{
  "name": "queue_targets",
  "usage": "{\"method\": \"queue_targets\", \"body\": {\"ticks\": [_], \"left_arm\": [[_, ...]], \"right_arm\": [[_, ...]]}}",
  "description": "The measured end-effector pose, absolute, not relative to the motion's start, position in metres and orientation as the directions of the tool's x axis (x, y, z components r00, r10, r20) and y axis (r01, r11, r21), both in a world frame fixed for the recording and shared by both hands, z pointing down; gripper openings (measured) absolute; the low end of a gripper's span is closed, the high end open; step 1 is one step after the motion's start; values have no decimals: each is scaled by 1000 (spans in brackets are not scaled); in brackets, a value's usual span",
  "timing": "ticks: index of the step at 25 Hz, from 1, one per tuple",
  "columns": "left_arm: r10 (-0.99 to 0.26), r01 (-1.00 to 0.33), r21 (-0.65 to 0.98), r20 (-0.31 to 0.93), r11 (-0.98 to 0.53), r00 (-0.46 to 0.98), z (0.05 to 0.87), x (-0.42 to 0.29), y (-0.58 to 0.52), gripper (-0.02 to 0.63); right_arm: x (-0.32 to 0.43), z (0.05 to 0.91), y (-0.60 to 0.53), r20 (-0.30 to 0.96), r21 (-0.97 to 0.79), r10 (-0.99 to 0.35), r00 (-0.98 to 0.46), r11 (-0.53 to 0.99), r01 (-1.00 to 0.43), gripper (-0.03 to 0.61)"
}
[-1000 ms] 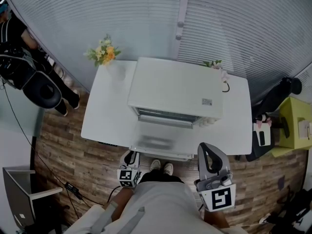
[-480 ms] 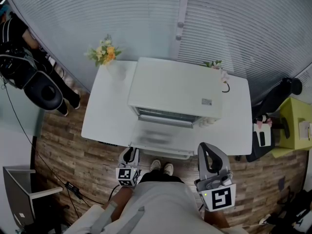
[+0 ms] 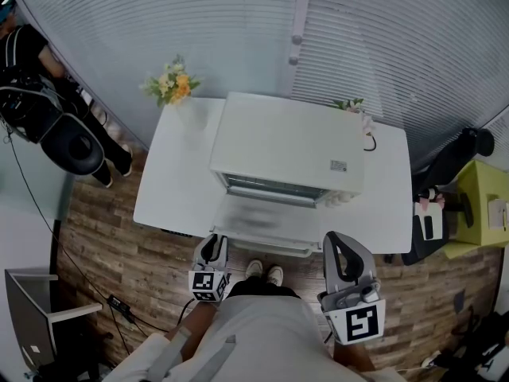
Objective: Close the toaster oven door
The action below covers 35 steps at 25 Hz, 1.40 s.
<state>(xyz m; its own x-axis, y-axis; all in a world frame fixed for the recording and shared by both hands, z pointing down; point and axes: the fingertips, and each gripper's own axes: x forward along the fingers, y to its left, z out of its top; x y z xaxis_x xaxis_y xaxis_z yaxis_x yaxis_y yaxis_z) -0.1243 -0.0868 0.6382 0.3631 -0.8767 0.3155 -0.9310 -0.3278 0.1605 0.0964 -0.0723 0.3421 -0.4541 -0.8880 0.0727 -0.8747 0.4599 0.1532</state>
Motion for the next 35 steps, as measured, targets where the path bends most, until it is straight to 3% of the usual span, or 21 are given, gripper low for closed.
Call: {"method": "queue_targets", "body": {"ticks": [35], "left_arm": [[-905,-927,145,211,-345,369,587,-118,-128,87]], "right_arm": [[99,339,-78,56,167,-885,-463,466,-869,5]]}}
